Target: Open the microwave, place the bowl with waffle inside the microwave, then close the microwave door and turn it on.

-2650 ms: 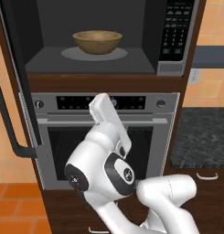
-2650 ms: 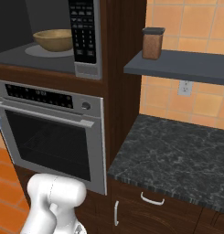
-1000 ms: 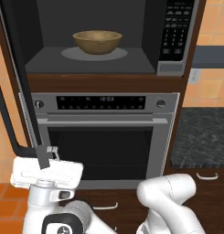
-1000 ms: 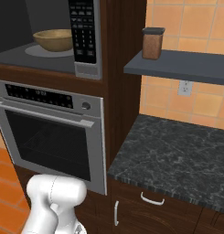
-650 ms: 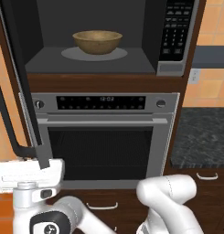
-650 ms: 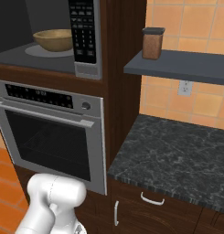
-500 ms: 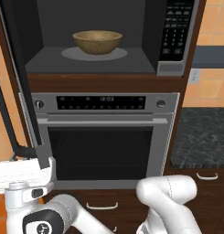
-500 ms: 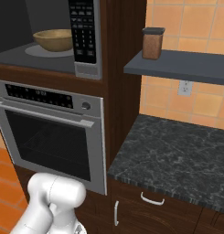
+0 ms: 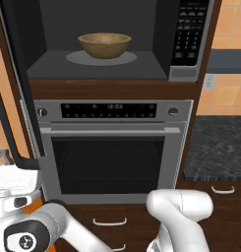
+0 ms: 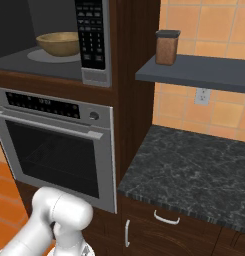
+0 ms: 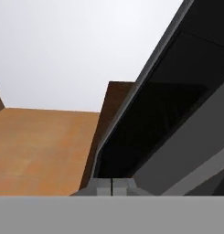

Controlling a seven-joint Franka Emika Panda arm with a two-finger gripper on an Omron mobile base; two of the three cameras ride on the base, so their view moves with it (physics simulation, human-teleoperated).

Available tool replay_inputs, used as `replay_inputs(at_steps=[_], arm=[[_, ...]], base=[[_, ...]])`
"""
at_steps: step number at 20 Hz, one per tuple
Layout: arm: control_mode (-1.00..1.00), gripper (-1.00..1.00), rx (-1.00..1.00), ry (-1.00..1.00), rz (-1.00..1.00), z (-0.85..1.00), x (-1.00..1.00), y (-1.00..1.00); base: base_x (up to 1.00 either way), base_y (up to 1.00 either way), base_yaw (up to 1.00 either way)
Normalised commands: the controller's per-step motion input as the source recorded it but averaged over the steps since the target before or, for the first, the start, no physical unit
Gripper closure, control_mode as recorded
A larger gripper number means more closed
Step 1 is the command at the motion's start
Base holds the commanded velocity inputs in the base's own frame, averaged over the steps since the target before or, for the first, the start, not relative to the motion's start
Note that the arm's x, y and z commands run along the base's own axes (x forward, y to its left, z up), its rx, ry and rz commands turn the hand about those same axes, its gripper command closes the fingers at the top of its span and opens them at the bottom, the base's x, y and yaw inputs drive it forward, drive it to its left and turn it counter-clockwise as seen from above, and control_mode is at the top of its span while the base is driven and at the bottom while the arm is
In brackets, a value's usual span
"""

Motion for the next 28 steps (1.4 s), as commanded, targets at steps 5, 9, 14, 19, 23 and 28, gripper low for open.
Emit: replay_inputs(at_steps=[5,9,14,19,23,28], arm=[[-1.00,1.00,0.04,-0.05,0.00,0.49,0.00,0.08],[-1.00,1.00,0.19,-0.07,-0.08,0.42,-0.08,-0.22],[-1.00,1.00,0.36,-0.04,-0.11,0.44,-0.26,-0.89],[-1.00,1.00,0.42,-0.01,-0.04,0.60,-0.28,-1.00],[-1.00,1.00,0.47,0.00,-0.04,0.78,-0.19,-1.00],[-1.00,1.00,0.49,0.05,0.00,0.82,-0.10,-1.00]], base=[[0.00,0.00,0.00],[0.00,0.00,0.00],[0.00,0.00,0.00],[0.00,0.00,0.00],[0.00,0.00,0.00],[0.00,0.00,0.00]])
